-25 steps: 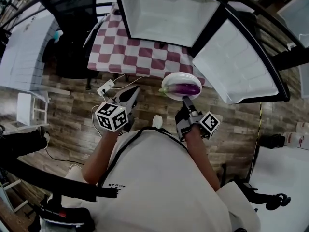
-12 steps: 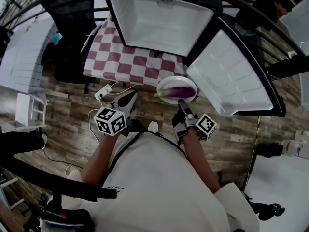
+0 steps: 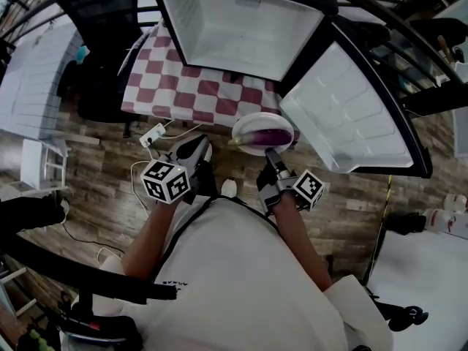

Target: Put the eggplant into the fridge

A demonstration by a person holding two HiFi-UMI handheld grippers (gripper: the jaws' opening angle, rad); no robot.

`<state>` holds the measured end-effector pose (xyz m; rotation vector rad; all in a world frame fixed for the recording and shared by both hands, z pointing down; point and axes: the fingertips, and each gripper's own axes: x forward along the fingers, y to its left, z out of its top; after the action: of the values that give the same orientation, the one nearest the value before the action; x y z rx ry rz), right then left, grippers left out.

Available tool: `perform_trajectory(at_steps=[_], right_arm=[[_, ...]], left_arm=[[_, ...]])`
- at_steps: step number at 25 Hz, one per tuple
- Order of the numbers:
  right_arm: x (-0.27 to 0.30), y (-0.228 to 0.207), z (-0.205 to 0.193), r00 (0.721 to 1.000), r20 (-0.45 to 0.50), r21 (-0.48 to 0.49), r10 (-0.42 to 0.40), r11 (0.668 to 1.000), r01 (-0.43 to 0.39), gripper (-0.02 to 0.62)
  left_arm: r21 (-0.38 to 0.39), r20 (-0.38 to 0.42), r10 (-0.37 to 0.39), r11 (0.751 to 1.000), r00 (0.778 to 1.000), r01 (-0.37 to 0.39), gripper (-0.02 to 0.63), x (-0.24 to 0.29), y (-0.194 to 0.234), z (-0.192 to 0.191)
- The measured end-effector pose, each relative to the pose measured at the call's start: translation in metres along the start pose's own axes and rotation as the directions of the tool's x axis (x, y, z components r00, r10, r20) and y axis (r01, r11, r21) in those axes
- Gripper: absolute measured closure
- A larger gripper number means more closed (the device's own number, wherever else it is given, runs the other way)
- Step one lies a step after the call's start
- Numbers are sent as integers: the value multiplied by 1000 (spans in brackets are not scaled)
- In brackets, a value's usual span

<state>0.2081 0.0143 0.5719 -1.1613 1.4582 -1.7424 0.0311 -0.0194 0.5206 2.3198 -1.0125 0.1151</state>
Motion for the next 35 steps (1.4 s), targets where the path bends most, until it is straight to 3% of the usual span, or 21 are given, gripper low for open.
perform_trajectory(at_steps=[16,35], right_arm=[[43,14,18,1000,20,-5,14,1000,-14,571],[135,42,40,997,77,10,-9,1000,8,571]], left_arm=[[20,-12,-31,999,999,31,599,35,25,34],[45,-60,-139,989,989,141,599,108,82,105]])
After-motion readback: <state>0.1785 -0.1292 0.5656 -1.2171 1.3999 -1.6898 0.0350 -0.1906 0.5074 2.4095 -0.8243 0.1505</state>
